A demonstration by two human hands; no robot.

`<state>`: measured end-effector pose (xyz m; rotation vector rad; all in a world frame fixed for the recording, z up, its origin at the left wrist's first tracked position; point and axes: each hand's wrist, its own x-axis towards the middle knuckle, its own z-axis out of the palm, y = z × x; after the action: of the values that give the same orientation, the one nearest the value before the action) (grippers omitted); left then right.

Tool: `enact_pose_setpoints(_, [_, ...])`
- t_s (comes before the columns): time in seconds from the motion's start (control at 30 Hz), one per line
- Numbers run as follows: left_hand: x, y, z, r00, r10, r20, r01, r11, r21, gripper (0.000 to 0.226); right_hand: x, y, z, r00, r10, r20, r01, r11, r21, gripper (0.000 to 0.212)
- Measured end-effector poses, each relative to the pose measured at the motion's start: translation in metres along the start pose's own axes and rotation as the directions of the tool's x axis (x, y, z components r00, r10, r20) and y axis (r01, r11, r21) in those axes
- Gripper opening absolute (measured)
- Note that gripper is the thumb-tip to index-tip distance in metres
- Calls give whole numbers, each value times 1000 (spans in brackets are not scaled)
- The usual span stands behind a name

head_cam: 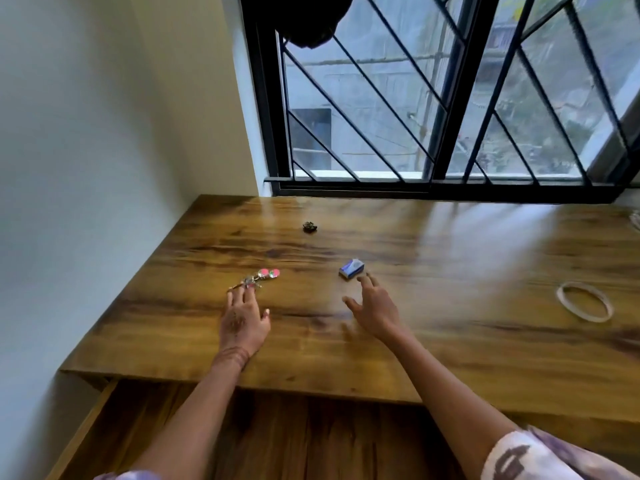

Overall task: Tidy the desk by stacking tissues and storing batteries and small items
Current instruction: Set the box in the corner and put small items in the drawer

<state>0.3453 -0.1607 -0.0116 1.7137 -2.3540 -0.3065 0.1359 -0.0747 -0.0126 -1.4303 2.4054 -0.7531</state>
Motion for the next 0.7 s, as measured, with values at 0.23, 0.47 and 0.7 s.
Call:
enact_pose_setpoints(0.23, [69,-6,27,997,-75,-26,75,997,-14,47,69,22,28,999,-7,42,7,1000,12,62])
enact_pose_setpoints(0.47, [75,-6,38,972,-88,-220,66,993,-103,21,78,31,40,999,-25,-20,25,1000,-1,52])
enact_pose_setpoints(0.7, [60,2,37,927,-186,-325,108,964,-243,13,69,32,32,995,-14,-95,28,989,146,48])
